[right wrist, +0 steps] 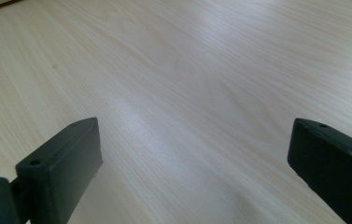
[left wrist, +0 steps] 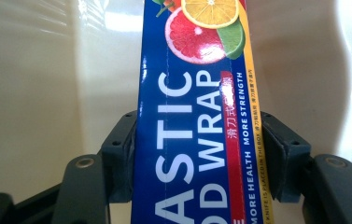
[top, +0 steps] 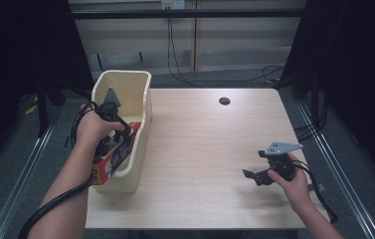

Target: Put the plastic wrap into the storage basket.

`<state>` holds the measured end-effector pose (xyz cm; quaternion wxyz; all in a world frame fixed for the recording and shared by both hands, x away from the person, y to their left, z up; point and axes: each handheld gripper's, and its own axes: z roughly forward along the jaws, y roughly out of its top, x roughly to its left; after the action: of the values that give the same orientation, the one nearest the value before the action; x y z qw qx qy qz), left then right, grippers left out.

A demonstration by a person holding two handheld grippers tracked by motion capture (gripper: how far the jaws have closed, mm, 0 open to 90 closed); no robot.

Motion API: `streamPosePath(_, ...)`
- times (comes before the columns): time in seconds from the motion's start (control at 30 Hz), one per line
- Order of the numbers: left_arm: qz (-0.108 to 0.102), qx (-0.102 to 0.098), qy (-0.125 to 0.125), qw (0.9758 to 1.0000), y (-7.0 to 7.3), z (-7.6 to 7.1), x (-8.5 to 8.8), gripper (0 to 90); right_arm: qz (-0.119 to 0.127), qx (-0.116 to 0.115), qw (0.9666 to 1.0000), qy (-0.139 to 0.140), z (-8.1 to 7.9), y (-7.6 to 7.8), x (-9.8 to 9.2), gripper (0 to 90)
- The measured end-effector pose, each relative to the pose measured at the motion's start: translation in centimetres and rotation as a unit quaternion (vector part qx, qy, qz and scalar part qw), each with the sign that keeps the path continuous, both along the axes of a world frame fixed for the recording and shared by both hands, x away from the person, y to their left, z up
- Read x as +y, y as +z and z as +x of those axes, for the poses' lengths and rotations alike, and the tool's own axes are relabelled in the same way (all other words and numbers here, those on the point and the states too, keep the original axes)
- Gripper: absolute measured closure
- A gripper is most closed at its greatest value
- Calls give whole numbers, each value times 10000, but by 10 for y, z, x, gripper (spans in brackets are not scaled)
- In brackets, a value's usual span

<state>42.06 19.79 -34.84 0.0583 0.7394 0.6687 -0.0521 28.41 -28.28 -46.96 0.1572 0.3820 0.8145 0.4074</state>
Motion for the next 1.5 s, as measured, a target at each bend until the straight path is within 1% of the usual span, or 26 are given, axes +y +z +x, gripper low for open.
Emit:
streamPosePath(0.03, 8, 0, -9, 10000, 0, 0, 0, 392, -9, -13, 10000, -8, 0, 0, 0, 29)
streamPosePath(0.07, -60, 13, 12, 10000, 0, 0, 1, 389, -3, -3, 10000, 0, 0, 0, 0, 29)
streamPosePath(0.17, -56, -8, -26, 10000, 1, 0, 2, 384, 2, 2, 10000, -1, 0, 0, 0, 28)
streamPosePath(0.2, -116, -15, 19, 9999, 2, 0, 1, 383, -5, -7, 10000, -8, 0, 0, 0, 29)
streamPosePath(0.23, -116, -15, 19, 9999, 2, 0, 1, 381, -5, -7, 10000, -8, 0, 0, 0, 29)
streamPosePath(0.3, -104, -57, 22, 9999, 2, -1, 1, 374, -7, -8, 10000, -2, 0, 0, 0, 29)
streamPosePath(0.33, -168, -130, 57, 9998, 3, -2, 1, 373, -2, -3, 10000, -1, 0, 0, 0, 29)
streamPosePath(0.43, -191, -156, 49, 9997, 6, -2, 1, 373, 12, -4, 10000, 1, 0, 0, 0, 28)
streamPosePath(0.5, -191, -246, 45, 9995, 9, -2, 1, 370, 9, -11, 10000, 8, 0, 0, 0, 29)
streamPosePath(0.57, -283, -275, 54, 9992, 16, -1, 3, 360, 19, -8, 10000, 13, 0, 0, 0, 28)
streamPosePath(0.6, -283, -275, 54, 9992, 16, -1, 3, 355, 19, -8, 10000, 13, 0, 0, 0, 28)
streamPosePath(0.63, -315, -321, 51, 9990, 19, -2, 3, 355, 22, -9, 10000, 12, 0, 0, 0, 29)
streamPosePath(0.77, -343, -360, 43, 9988, 25, -2, 2, 324, 19, -11, 10000, 3, 0, 1, 0, 29)
streamPosePath(0.8, -327, -375, 18, 9988, 26, -2, 1, 316, 26, -10, 10000, 7, 0, 1, 0, 29)
streamPosePath(0.83, -289, -437, -22, 9986, 28, -1, 1, 312, 15, -25, 10000, -3, 0, 1, 0, 30)
streamPosePath(0.87, -348, -474, -34, 9983, 31, -1, 0, 310, 6, -28, 10000, 3, 0, 1, 0, 29)
streamPosePath(0.9, -507, -484, 6, 9975, 35, -1, -1, 319, -9, -11, 10000, 25, -1, 1, 0, 29)
streamPosePath(0.93, -592, -516, -1, 9969, 38, -1, -1, 309, -4, -26, 10000, 22, -1, 1, 0, 29)
streamPosePath(1.0, -694, -617, -113, 9956, 46, -1, -5, 308, 8, -38, 10000, 2, -1, 1, 0, 29)
streamPosePath(1.07, -722, -673, -178, 9950, 51, -2, -9, 304, 3, -32, 10000, -7, 0, 1, -1, 29)
streamPosePath(1.1, -723, -725, -197, 9945, 54, -2, -13, 282, 3, -20, 10000, -5, -1, 1, -1, 30)
streamPosePath(1.2, -839, -775, -283, 9931, 59, -2, -21, 270, 9, -35, 10000, -10, -1, 2, -1, 29)
streamPosePath(1.3, -876, -833, -393, 9919, 62, -3, -31, 258, 21, -34, 10000, 13, -1, 2, -1, 30)
streamPosePath(1.37, -977, -874, -421, 9905, 63, -3, -38, 245, 34, -28, 10000, 23, -1, 2, -1, 30)
streamPosePath(1.43, -1008, -933, -488, 9893, 64, -3, -43, 230, 43, -16, 10000, 12, -1, 3, -1, 30)
streamPosePath(1.5, -1042, -943, -587, 9883, 63, -3, -50, 231, 44, -36, 10000, 5, -1, 3, -1, 30)
